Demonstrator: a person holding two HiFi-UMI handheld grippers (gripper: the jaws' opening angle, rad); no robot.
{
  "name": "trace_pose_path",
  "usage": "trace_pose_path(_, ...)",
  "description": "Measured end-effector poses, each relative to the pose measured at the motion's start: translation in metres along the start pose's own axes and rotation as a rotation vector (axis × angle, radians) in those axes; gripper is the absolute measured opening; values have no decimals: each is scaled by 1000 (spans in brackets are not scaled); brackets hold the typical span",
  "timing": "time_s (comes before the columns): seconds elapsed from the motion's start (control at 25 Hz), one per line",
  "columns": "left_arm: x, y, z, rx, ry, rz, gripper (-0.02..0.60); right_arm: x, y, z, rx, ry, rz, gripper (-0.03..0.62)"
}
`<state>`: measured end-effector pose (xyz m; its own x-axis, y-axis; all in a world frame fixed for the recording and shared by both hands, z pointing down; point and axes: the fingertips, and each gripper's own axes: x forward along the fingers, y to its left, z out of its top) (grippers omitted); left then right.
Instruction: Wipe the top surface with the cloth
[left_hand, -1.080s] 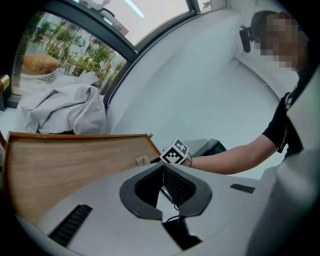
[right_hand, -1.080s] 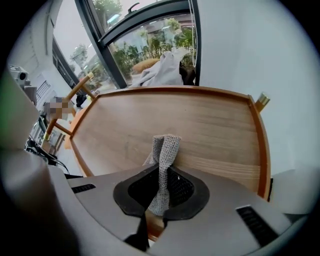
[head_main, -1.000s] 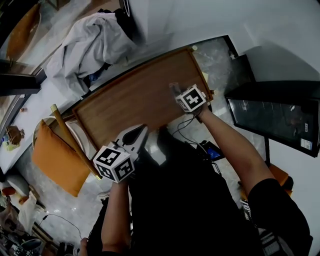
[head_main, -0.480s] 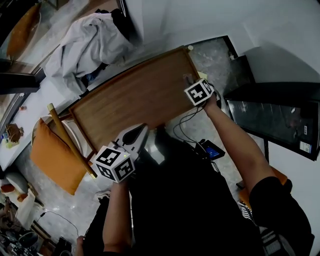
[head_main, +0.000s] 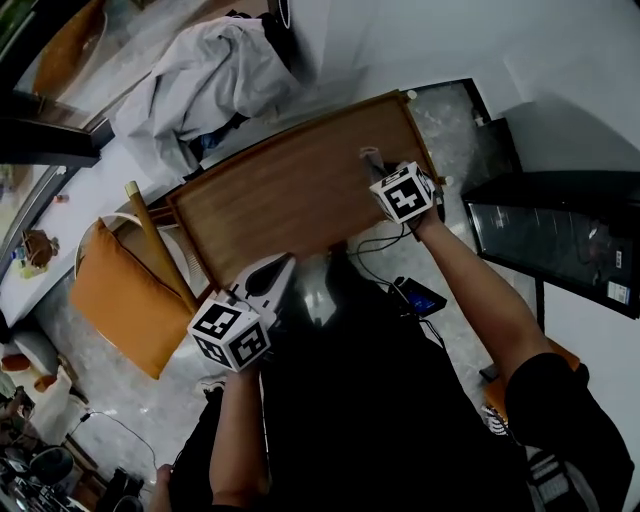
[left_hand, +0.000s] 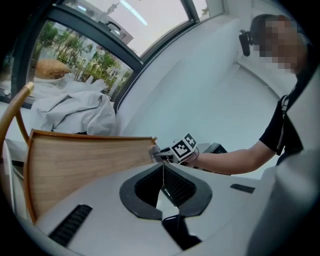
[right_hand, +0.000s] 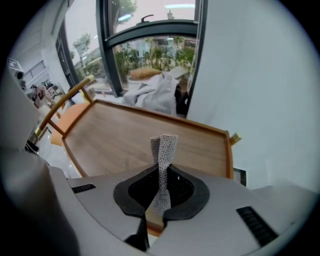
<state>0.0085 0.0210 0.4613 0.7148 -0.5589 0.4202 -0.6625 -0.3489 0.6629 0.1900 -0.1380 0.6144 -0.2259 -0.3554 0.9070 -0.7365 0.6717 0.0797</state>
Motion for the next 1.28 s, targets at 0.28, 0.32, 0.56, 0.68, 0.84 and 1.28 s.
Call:
trace_pose_path(0.28, -80, 23, -22, -14, -12, 16, 14, 1, 179, 63, 19, -113, 282, 37)
trace_pose_path(0.32, -92, 28, -25, -21, -19, 21, 14, 4, 206, 69, 29, -115, 320, 37)
trace_pose_path(0.56, -148, 48, -45, -37, -33, 35, 14, 25, 350, 90, -1, -84, 488, 37)
trace_pose_path(0.68, -164, 48, -61, -30, -9, 25, 14, 35, 409, 86, -60, -45, 546, 37)
trace_pose_path(0.84, -177, 46, -79, -49, -3, 13, 14, 55, 449, 74, -93, 12, 549, 37)
trace_pose_path(1.28, -179, 40, -96, -48, 36, -23, 14, 75, 426, 59, -147, 77, 410, 37)
